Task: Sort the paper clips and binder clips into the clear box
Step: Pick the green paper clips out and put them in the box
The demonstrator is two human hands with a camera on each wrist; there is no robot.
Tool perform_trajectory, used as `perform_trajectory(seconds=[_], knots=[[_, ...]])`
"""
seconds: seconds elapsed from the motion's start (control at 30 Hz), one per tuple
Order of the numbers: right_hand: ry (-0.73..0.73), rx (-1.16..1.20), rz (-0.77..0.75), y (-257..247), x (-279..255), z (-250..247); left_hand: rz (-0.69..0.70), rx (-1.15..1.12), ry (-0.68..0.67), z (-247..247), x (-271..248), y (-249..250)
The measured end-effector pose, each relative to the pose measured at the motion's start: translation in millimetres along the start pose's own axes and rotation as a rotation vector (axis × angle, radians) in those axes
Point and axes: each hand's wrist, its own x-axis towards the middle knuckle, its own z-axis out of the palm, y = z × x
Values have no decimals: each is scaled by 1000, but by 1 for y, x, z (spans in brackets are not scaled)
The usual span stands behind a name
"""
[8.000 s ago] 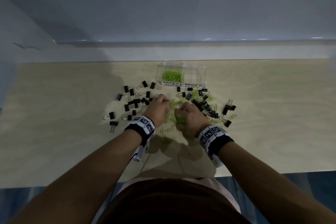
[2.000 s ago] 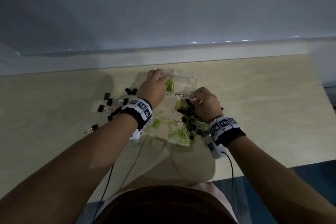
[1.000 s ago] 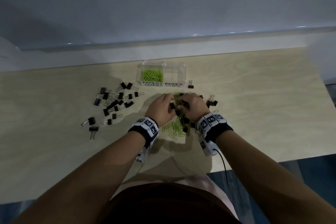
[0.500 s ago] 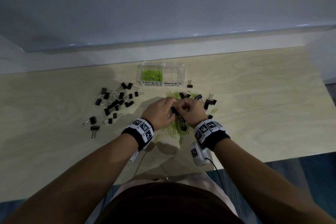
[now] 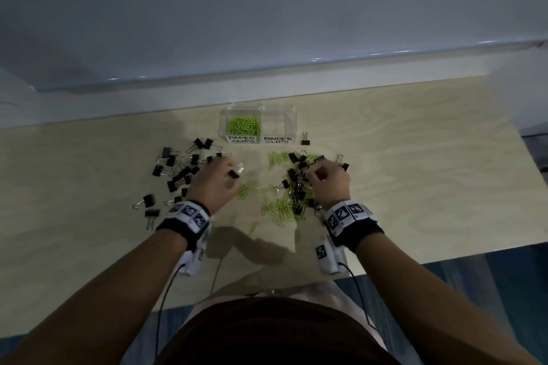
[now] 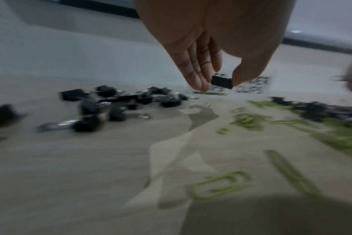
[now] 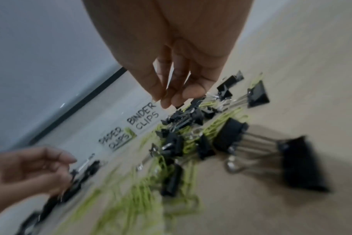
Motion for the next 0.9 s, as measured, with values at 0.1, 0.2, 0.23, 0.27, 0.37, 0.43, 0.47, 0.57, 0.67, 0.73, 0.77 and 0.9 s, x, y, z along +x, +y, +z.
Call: perform_trajectory(seconds=[0.1,0.2,0.23,0.27,0.37,0.43,0.47,0.57,0.67,0.73,0.77,0.9], knots=[[-168,-132,-110,6,-13,7,-88,110,21,-4,5,-30],[-286,-241,-232,8,-30,20,-12,190,61,0,9,-28],[-305,-259,-277,9,-34,23,23,184,68,3,11,-20],[-315,-273,-322,11,-37,25,65,167,65,6,12,-10],[-264,-318,-410,18,-37,23,200,59,-15,24,14,26],[-156,-328,-411,24,-32,18,254,21,-112,37,14,51],[-105,-345,-394,27,-29,15,273,17,-148,44,15,60],[-83,-450,-354,31,-22,11,286,58,-205,58,20,75],[-142,-523,-350,28,-20,14,275,84,-189,63,24,78],[-151,-519,-360,26,-20,15,292,78,-190,63,24,76],[-157,-502,-369,24,-21,15,303,69,-196,63,24,74],[-201,-388,-434,23,-26,10,285,-63,-159,54,20,64]])
